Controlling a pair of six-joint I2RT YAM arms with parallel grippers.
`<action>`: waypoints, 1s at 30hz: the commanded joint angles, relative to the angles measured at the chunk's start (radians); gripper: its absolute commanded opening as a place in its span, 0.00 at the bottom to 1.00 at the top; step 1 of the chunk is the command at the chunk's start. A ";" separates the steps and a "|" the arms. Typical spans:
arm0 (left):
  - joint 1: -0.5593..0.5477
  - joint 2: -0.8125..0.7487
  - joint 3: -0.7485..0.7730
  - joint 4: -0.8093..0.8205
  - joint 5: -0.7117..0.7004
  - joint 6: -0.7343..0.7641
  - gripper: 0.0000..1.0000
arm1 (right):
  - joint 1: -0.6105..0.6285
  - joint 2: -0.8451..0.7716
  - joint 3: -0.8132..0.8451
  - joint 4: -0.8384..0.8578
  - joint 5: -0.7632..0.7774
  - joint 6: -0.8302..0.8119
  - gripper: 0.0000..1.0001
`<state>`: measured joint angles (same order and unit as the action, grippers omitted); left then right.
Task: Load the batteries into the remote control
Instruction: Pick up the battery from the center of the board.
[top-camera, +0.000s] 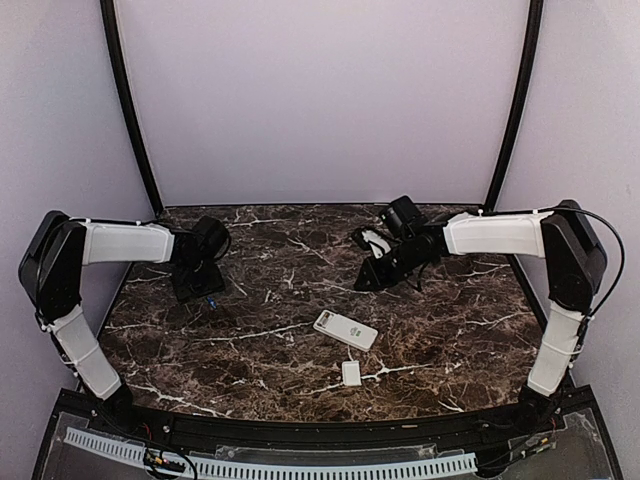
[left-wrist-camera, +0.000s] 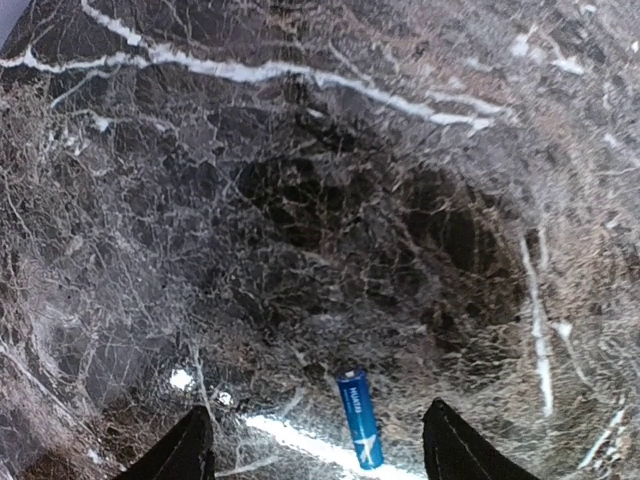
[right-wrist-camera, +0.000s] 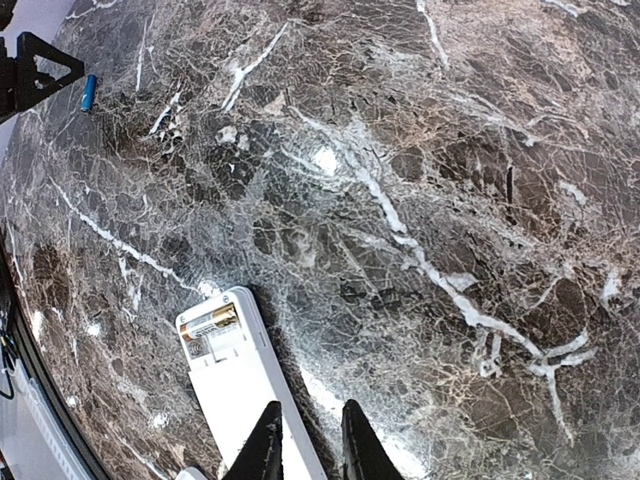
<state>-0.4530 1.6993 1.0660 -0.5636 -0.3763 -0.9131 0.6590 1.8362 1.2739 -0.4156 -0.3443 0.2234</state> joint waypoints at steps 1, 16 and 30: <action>0.005 0.036 -0.031 -0.006 0.050 -0.030 0.68 | -0.001 -0.026 -0.023 0.015 0.010 0.010 0.19; 0.006 0.080 -0.051 0.021 0.135 -0.025 0.25 | -0.001 -0.016 -0.008 0.004 0.020 -0.005 0.19; -0.018 0.031 -0.062 0.110 0.150 0.069 0.00 | -0.004 -0.034 0.016 -0.023 0.030 -0.021 0.19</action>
<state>-0.4538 1.7657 1.0306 -0.4927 -0.2493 -0.9237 0.6590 1.8362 1.2617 -0.4244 -0.3275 0.2146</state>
